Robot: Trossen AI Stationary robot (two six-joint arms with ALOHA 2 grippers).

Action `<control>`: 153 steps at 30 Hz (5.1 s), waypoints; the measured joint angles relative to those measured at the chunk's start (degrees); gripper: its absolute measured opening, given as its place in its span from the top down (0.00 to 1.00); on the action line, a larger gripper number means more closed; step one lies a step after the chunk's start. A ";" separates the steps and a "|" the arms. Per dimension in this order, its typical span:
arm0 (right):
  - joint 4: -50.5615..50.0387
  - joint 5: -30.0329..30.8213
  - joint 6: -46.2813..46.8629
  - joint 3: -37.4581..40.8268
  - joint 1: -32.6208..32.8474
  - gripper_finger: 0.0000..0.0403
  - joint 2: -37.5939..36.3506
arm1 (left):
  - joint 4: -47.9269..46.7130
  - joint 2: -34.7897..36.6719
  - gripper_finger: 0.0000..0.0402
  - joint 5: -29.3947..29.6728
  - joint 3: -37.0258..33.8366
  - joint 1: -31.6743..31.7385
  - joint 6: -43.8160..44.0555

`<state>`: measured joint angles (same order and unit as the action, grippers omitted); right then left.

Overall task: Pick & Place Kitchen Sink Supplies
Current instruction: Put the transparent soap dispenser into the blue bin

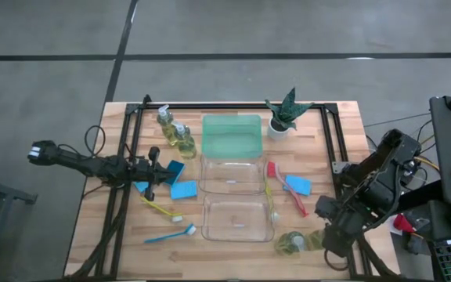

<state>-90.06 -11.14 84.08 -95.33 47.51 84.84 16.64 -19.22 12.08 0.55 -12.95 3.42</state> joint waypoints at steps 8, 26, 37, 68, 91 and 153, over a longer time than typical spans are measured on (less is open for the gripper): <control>1.01 0.01 0.62 2.19 1.30 0.58 0.50 | -0.03 -0.04 1.00 0.00 0.00 0.02 0.00; 4.68 0.14 1.65 5.44 1.88 0.58 1.48 | -0.04 -0.04 1.00 0.00 0.00 0.00 0.00; 4.92 -1.17 0.14 5.57 2.12 0.62 2.75 | -0.07 -0.07 1.00 -0.01 0.00 0.01 0.01; -0.01 -0.74 -2.16 5.68 0.45 0.73 -2.80 | -0.07 -0.07 1.00 0.00 0.01 0.00 0.00; -0.03 4.51 -25.32 5.77 -20.94 0.73 -12.73 | -0.08 -0.07 1.00 0.00 0.01 0.02 0.00; 0.98 22.58 -80.82 -39.45 -53.80 0.72 18.73 | -0.22 -0.04 1.00 0.00 0.01 0.01 0.01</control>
<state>-89.08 11.44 3.26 -134.78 -6.29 103.57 16.43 -19.27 12.08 0.56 -12.94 3.43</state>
